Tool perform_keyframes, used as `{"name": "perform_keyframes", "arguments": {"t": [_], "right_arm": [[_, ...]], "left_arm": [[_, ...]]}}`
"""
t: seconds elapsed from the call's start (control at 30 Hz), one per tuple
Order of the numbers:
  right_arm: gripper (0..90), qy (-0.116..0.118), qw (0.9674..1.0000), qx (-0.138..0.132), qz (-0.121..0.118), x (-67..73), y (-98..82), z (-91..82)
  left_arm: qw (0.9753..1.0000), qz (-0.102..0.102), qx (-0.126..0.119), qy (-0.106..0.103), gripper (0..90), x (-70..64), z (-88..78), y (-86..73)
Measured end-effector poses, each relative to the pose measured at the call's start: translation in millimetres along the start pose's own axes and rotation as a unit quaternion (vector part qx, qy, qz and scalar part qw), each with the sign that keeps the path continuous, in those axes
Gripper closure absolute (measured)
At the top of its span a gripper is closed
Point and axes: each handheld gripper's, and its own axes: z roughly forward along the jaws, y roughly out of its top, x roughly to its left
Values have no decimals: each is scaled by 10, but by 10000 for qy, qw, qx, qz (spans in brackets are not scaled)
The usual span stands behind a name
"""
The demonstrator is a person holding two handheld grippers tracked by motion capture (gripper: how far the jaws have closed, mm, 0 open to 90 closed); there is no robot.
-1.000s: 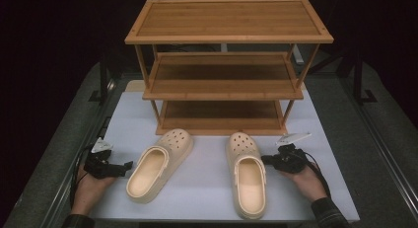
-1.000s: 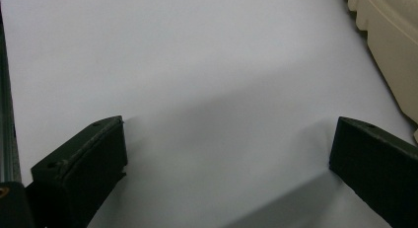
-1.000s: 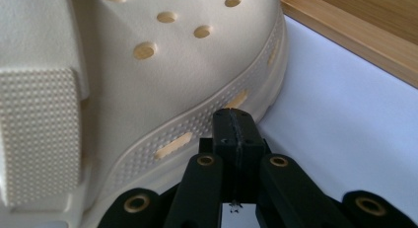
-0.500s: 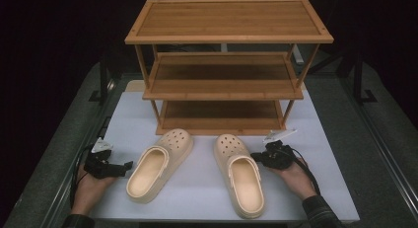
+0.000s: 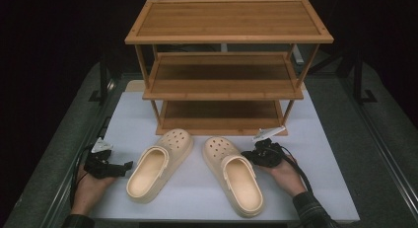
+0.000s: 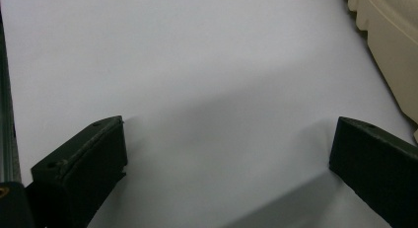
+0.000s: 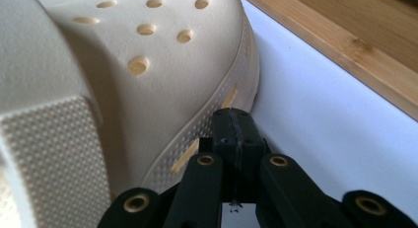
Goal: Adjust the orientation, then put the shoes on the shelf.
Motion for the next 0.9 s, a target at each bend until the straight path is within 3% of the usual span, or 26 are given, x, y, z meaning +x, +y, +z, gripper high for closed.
{"name": "perform_keyframes", "arguments": {"t": [0.17,0.3,0.5,0.73,0.9], "right_arm": [[849,-84,9999,-90,113,-44,-30,-67],[739,-195,9991,-224,290,-102,-100,-188],[598,-469,9979,-280,347,-115,-219,-378],[523,-423,9967,-432,537,-107,-327,-591],[416,-447,9953,-552,662,-92,-436,-720]], "left_arm": [[10000,7,-1,1,5,0,-1,0],[10000,2,0,0,4,0,-1,0],[10000,5,-8,6,5,-1,-1,-2],[10000,3,-8,-2,5,1,-2,-1],[10000,36,-5,-69,8,17,-16,-1]]}}
